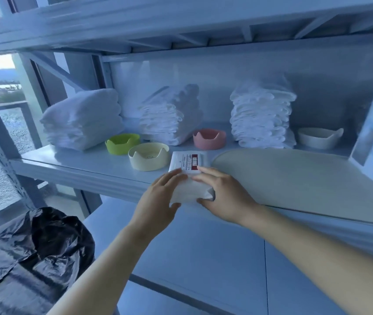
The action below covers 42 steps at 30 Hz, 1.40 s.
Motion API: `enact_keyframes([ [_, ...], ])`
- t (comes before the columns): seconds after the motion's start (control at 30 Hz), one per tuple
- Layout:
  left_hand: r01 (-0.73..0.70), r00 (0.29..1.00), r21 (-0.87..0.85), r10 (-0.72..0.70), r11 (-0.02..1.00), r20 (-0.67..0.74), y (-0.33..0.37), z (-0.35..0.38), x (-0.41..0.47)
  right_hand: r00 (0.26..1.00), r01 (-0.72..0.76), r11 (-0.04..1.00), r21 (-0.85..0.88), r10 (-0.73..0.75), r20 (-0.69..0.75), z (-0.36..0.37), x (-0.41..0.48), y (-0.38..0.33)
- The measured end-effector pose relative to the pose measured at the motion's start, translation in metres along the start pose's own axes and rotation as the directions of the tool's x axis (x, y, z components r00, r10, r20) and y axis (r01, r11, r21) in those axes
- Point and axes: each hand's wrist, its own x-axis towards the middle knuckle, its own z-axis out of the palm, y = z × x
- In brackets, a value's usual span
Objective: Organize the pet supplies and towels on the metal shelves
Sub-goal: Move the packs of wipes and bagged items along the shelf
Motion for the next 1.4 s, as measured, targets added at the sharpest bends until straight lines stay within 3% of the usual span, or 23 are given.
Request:
enact_keyframes([
  [0.2, -0.099, 0.989, -0.007, 0.098, 0.995, -0.11, -0.001, 0.0, -0.014, 0.995, 0.002, 1.0, -0.027, -0.005, -0.102, 0.004, -0.015, -0.007],
  [0.43, -0.113, 0.991, -0.048, 0.11, 0.992, -0.072, -0.001, 0.004, -0.02, 0.993, 0.001, 0.997, -0.074, -0.01, -0.12, 0.019, -0.026, -0.004],
  [0.77, -0.152, 0.981, 0.028, 0.155, 0.988, -0.116, 0.026, -0.013, -0.028, 0.955, 0.129, 0.987, -0.099, -0.15, -0.257, 0.006, -0.045, 0.001],
  [1.07, -0.332, 0.922, 0.058, 0.337, 0.941, -0.19, 0.116, -0.014, -0.021, 0.913, 0.14, 0.988, -0.067, -0.155, -0.378, -0.072, -0.107, 0.026],
  [1.4, -0.546, 0.819, -0.027, 0.527, 0.837, -0.226, 0.283, 0.051, -0.006, 0.882, -0.053, 0.984, -0.169, -0.033, -0.471, -0.184, -0.244, 0.099],
])
